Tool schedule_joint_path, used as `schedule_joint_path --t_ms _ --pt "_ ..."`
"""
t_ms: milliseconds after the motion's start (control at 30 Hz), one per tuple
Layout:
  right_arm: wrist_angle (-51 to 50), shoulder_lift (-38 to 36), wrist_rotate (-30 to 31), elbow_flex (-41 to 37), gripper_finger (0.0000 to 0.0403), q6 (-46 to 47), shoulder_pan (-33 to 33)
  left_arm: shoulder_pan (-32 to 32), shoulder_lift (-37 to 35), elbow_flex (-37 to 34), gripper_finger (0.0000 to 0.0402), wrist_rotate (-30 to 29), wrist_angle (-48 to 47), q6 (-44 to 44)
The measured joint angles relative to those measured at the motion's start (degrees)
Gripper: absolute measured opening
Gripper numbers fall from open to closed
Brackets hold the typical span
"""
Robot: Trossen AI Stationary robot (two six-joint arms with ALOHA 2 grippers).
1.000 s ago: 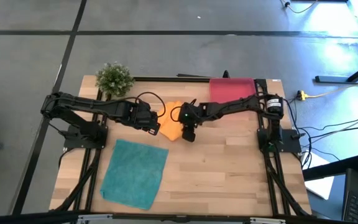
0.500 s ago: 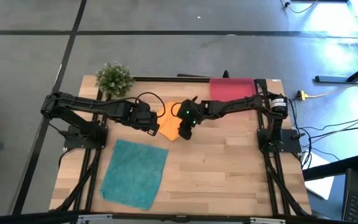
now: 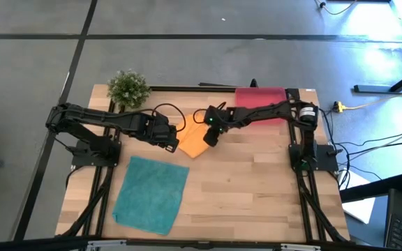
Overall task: Roll microfiber towels into tight, uniform cylinder then place into a basket
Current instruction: Fold the orange microfiber towel
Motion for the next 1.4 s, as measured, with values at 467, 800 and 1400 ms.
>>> schedule_joint_path --t_ms 467,800,1400 --pt "-2.4 0.0 -20.1 0.0 0.0145 14.9 3.6 0.0 0.0 0.0 0.0079 0.5 0.0 0.1" --pt "-2.8 -4.7 -10.4 0.0 0.0145 13.3 3.7 0.0 0.0 0.0 0.0079 1.2 -0.4 3.1" --pt "-6.4 -6.8 -3.5 0.0 0.0145 1.5 0.4 2.1 0.3 -6.9 0.0079 5.6 12.2 7.3"
